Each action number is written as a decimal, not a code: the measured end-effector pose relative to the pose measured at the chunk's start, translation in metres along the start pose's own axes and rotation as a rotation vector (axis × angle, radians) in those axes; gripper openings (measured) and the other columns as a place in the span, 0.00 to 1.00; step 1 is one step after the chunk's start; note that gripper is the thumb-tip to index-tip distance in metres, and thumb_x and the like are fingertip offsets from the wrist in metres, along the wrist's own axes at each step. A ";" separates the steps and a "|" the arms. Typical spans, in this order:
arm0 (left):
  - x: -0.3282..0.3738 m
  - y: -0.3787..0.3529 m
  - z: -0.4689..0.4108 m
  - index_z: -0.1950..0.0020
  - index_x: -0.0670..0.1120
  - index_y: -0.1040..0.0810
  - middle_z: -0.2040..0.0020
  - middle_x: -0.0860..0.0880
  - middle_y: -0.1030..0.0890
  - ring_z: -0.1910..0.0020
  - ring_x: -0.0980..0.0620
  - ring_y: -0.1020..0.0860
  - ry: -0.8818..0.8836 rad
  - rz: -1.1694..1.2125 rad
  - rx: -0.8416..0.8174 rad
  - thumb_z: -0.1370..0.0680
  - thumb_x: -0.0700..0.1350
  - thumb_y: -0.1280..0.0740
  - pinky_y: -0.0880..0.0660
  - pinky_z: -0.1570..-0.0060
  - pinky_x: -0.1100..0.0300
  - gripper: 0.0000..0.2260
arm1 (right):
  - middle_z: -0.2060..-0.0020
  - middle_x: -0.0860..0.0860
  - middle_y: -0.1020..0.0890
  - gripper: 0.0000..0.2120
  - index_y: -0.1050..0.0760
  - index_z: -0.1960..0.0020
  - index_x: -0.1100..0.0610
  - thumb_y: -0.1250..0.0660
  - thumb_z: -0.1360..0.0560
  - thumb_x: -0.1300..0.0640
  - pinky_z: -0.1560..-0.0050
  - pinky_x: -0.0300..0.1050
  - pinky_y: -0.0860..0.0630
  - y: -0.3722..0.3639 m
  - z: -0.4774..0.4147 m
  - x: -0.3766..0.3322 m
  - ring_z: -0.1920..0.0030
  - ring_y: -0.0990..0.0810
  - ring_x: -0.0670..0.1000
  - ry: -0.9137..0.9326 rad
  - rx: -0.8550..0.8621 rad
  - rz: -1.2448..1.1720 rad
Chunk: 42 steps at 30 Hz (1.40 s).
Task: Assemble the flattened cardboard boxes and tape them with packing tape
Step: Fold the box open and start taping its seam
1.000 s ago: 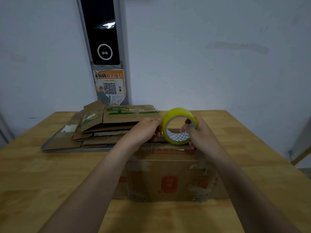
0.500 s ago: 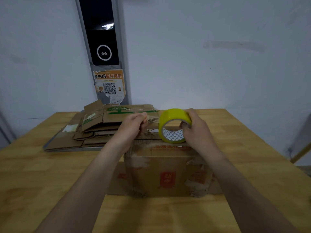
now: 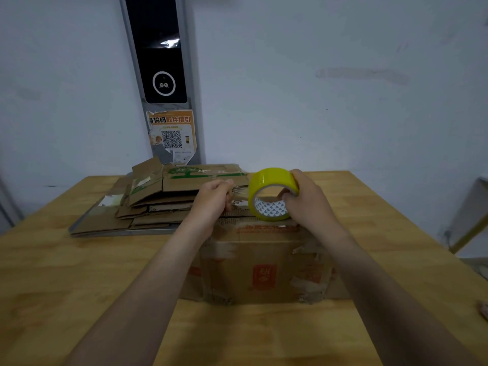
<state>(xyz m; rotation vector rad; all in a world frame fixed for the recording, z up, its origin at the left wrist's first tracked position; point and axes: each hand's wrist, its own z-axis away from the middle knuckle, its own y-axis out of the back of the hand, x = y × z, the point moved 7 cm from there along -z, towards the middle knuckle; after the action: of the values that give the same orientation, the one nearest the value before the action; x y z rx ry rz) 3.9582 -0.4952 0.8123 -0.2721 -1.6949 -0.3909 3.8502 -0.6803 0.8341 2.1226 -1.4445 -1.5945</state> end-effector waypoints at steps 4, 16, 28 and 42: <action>-0.002 0.007 -0.001 0.61 0.47 0.28 0.73 0.53 0.32 0.72 0.53 0.32 0.039 0.152 0.052 0.14 0.44 0.39 0.26 0.63 0.57 0.15 | 0.58 0.52 0.21 0.12 0.29 0.48 0.48 0.36 0.24 0.64 0.64 0.53 0.25 0.025 0.002 0.004 0.60 0.22 0.59 0.005 0.076 0.115; -0.015 0.010 -0.005 0.41 0.44 0.22 0.74 0.54 0.31 0.75 0.56 0.31 0.026 0.228 0.030 0.14 0.44 0.39 0.25 0.49 0.50 0.08 | 0.57 0.48 0.21 0.07 0.30 0.42 0.46 0.36 0.18 0.52 0.58 0.58 0.22 0.033 0.024 0.040 0.56 0.21 0.57 -0.078 0.130 0.099; -0.030 0.056 -0.001 0.43 0.45 0.25 0.72 0.53 0.34 0.75 0.55 0.32 0.082 0.429 0.113 0.14 0.43 0.39 0.21 0.66 0.57 0.05 | 0.57 0.50 0.20 0.09 0.29 0.39 0.48 0.36 0.19 0.55 0.56 0.58 0.21 0.030 0.026 0.027 0.55 0.21 0.59 -0.097 0.123 0.150; -0.066 0.096 0.021 0.59 0.50 0.29 0.70 0.53 0.31 0.74 0.55 0.32 0.155 0.233 0.087 0.15 0.48 0.37 0.32 0.68 0.58 0.12 | 0.52 0.48 0.20 0.17 0.32 0.35 0.42 0.33 0.21 0.53 0.57 0.54 0.23 0.005 0.019 0.000 0.52 0.22 0.58 -0.031 0.069 0.264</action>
<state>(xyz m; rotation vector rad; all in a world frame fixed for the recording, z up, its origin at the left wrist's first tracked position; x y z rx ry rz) 3.9879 -0.3961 0.7542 -0.3618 -1.5040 -0.1602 3.8319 -0.6749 0.8293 1.8526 -1.7288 -1.5060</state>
